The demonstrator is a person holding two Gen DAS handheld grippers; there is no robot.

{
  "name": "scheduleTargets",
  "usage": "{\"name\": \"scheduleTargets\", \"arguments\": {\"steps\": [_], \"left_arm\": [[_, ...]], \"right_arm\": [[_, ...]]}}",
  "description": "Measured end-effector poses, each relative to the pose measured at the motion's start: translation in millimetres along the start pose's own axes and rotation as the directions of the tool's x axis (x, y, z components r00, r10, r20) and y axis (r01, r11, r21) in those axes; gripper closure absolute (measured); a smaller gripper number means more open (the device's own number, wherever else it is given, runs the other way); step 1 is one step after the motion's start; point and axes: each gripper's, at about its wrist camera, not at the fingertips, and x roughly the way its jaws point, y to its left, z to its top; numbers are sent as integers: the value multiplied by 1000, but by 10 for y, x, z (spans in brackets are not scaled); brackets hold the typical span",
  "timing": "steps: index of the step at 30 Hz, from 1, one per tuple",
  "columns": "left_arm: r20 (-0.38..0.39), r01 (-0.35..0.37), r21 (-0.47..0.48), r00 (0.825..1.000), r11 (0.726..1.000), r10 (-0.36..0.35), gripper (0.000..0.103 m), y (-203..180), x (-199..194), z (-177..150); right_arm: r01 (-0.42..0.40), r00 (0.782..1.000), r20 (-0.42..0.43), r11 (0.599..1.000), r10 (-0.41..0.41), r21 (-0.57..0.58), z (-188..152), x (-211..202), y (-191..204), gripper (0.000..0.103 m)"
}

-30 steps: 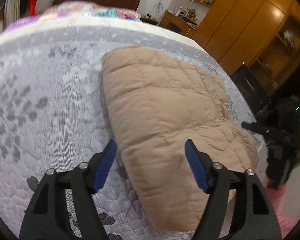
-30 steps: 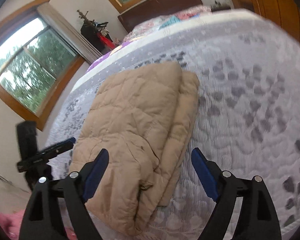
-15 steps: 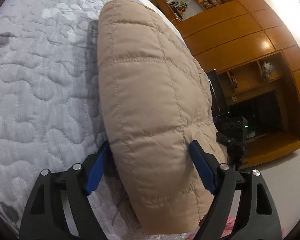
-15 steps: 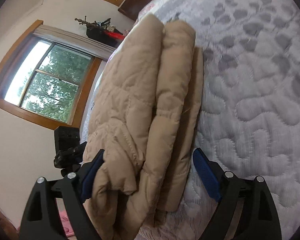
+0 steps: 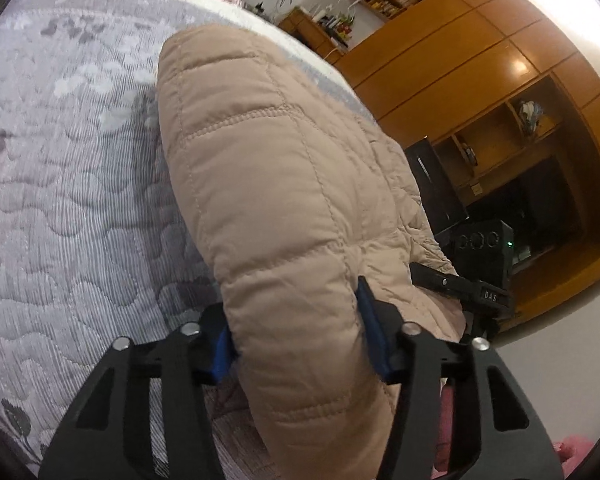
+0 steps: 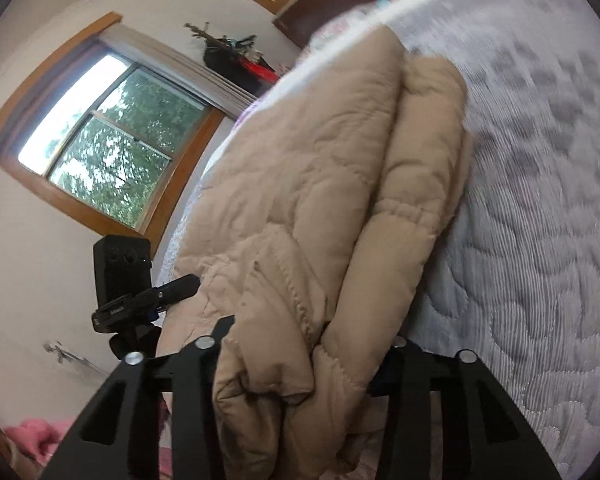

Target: Fold large clothes

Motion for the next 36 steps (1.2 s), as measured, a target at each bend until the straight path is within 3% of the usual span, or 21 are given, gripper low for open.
{"name": "scheduleTargets", "arguments": {"steps": [7,16,26,31,36], "left_arm": [[103,23,37,994,999,-26,57,-54,-381,203],[266,-66,53,963,996,50,57,195,-815,750],[312,-156,-6,938,988,150,57,860,-954,1268],[270,-191,-64,941,979,201,56,1248,-832,1292],[268,-195,-70,941,978,207,51,1373,-810,1196]], "right_arm": [[61,997,58,981,-52,-183,319,-79,629,64],[100,994,76,944,-80,-314,1103,462,1169,64],[85,996,4,941,-89,-327,1634,1431,1032,64],[74,993,-67,958,-97,-277,1680,1863,746,64],[48,995,-77,969,-68,-243,1636,1898,594,57]]}}
